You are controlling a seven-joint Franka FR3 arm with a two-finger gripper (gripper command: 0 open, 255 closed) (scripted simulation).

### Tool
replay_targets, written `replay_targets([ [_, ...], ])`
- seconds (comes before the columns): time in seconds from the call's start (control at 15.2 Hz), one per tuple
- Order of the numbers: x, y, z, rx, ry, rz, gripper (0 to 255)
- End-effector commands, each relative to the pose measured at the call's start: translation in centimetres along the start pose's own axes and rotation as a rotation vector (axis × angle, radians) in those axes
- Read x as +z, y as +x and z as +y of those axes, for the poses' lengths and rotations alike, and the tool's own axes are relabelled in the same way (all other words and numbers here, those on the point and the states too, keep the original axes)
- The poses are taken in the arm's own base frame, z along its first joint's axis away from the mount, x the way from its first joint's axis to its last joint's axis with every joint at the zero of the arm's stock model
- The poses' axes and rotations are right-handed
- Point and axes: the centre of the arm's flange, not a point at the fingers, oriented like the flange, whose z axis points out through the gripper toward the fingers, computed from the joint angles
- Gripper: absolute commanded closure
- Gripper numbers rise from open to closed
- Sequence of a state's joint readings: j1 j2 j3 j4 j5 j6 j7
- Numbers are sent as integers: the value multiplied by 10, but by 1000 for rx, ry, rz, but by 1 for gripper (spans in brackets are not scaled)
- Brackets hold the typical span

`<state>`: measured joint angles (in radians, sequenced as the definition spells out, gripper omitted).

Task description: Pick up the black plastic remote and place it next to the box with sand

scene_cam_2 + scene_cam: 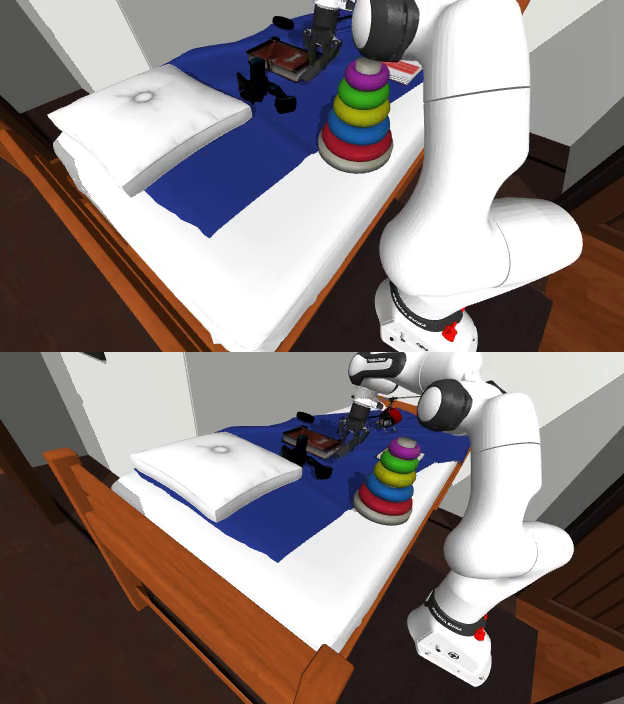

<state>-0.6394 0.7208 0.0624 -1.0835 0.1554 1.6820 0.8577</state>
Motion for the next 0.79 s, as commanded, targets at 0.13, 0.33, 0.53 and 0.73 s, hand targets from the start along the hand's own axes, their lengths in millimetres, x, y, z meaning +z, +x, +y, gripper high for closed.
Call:
replay_targets([
  [0.13,21,5,1,0,1,1,255],
  [0.33,36,8,1,0,0,1,255],
  [0.53,52,12,2,0,1,1,255],
  [0.73,70,16,2,0,1,1,255],
])
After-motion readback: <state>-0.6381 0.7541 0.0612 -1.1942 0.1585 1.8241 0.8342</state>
